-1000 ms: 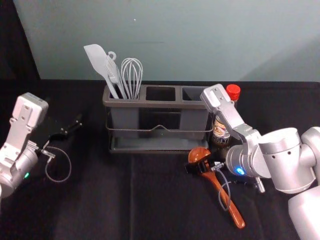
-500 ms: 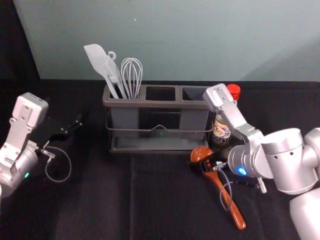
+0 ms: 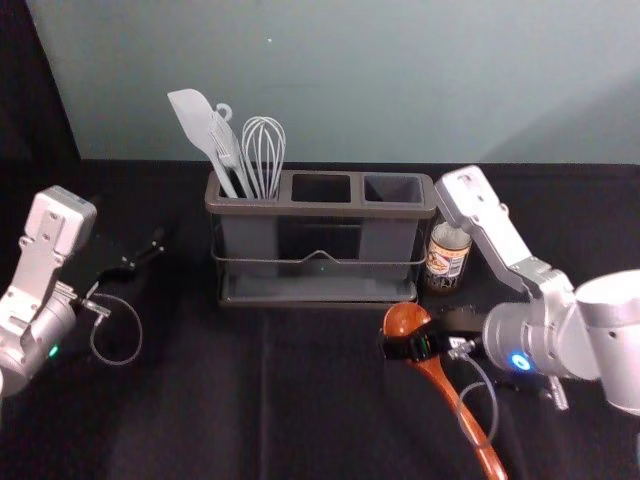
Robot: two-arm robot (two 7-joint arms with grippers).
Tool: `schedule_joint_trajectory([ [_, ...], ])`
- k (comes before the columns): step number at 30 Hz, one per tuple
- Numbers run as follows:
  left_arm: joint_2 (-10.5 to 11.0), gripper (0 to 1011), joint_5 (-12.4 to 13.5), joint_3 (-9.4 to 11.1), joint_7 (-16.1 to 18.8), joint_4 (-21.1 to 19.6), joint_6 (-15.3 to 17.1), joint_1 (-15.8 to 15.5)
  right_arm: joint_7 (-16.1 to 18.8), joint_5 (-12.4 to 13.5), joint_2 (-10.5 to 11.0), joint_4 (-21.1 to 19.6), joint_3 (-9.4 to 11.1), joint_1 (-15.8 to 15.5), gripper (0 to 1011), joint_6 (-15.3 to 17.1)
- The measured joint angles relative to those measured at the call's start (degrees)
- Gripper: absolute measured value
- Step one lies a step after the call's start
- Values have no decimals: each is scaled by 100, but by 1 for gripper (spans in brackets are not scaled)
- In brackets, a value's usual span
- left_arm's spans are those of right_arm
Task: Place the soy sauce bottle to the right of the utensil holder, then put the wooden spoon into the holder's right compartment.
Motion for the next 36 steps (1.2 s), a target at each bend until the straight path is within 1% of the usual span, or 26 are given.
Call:
schedule_joint_trajectory([
  [2,0,1000,0,0,0,0,0,0,74,63,75,-116,9,-76,839,28],
  [3,0,1000,0,0,0,0,0,0,155,132,169,-227,26,-164,840,46],
  [6,0,1000,0,0,0,0,0,0,268,242,289,-394,81,-302,839,61],
  [10,0,1000,0,0,0,0,0,0,369,376,504,-729,217,-600,840,101],
  [13,0,1000,0,0,0,0,0,0,360,421,606,-981,334,-835,839,112],
  [18,0,1000,0,0,0,0,0,0,220,454,668,-1363,563,-1209,839,28],
  [19,0,1000,0,0,0,0,0,0,136,459,663,-1532,672,-1366,839,-112],
  [23,0,1000,0,0,0,0,0,0,-19,512,604,-1831,889,-1692,840,-576],
  [24,0,1000,0,0,0,0,0,0,-98,534,568,-1961,978,-1841,839,-812],
  [25,0,1000,0,0,0,0,0,0,-140,548,544,-2032,1026,-1926,840,-961],
  [26,0,1000,0,0,0,0,0,0,-229,581,492,-2152,1115,-2096,839,-1341],
  [28,0,1000,0,0,0,0,0,0,-310,613,444,-2247,1183,-2256,839,-1710],
  [29,0,1000,0,0,0,0,0,0,-393,653,382,-2310,1247,-2412,839,-2127],
  [31,0,1000,0,0,0,0,0,0,-476,702,323,-2347,1294,-2538,840,-2567],
  [32,0,1000,0,0,0,0,0,0,-540,754,267,-2364,1329,-2648,839,-2939],
  [33,0,1000,0,0,0,0,0,0,-566,779,249,-2365,1336,-2685,839,-3123],
  [34,0,1000,0,0,0,0,0,0,-612,811,219,-2366,1337,-2752,840,-3429],
  [36,0,1000,0,0,0,0,0,0,-661,829,201,-2363,1323,-2807,840,-3751],
])
